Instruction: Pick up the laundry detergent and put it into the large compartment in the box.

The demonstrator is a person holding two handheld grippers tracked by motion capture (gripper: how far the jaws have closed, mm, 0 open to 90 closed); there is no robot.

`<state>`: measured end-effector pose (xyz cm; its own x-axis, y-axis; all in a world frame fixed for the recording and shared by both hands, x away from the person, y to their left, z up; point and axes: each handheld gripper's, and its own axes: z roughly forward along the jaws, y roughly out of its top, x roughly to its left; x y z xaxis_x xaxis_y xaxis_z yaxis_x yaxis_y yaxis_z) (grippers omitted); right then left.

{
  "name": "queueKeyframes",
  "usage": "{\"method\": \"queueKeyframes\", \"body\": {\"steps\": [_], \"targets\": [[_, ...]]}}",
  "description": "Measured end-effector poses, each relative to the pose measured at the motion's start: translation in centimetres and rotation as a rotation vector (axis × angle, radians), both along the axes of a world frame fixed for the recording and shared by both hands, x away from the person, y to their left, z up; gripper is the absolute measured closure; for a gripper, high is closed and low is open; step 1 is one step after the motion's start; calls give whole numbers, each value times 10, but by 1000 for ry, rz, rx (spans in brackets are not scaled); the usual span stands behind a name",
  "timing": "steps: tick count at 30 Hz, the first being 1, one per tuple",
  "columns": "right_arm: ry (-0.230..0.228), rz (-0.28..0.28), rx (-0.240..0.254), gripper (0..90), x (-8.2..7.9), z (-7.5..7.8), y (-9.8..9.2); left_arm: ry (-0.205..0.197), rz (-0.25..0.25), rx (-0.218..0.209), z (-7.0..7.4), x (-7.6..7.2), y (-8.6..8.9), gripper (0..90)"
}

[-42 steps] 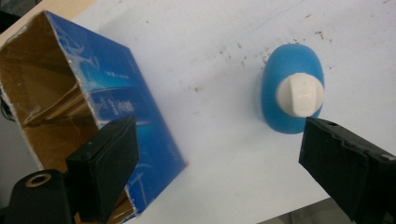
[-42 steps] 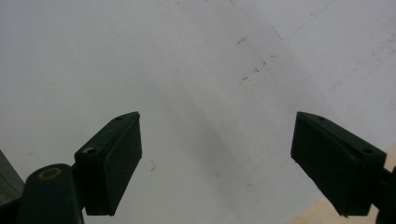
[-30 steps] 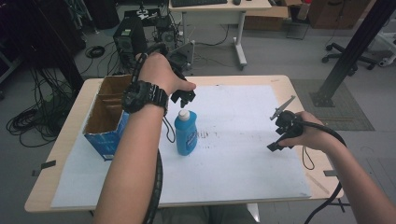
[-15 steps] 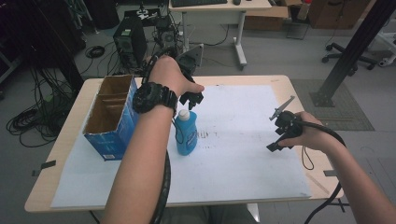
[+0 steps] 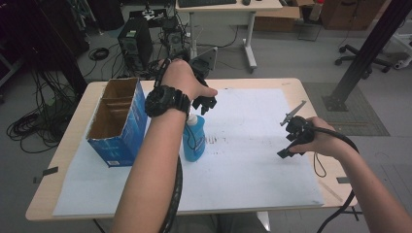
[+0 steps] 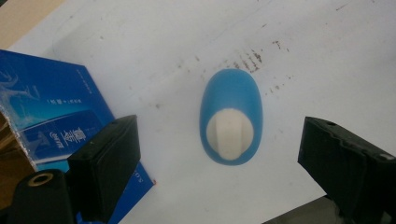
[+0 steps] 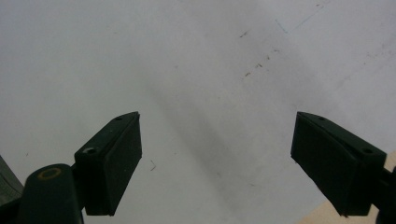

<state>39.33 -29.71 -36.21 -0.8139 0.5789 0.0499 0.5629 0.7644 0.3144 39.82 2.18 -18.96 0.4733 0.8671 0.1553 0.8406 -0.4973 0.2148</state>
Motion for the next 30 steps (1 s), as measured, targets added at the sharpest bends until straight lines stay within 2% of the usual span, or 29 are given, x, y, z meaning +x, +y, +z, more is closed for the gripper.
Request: {"method": "queueKeyframes", "body": {"steps": [14,30], "targets": [[6,0,-1,166,-1,-4,0,15,-18,1,-10,1,-5,132],[15,2,-2,166,-1,-10,2,46,-16,-14,-35,9,-3,132]]}}
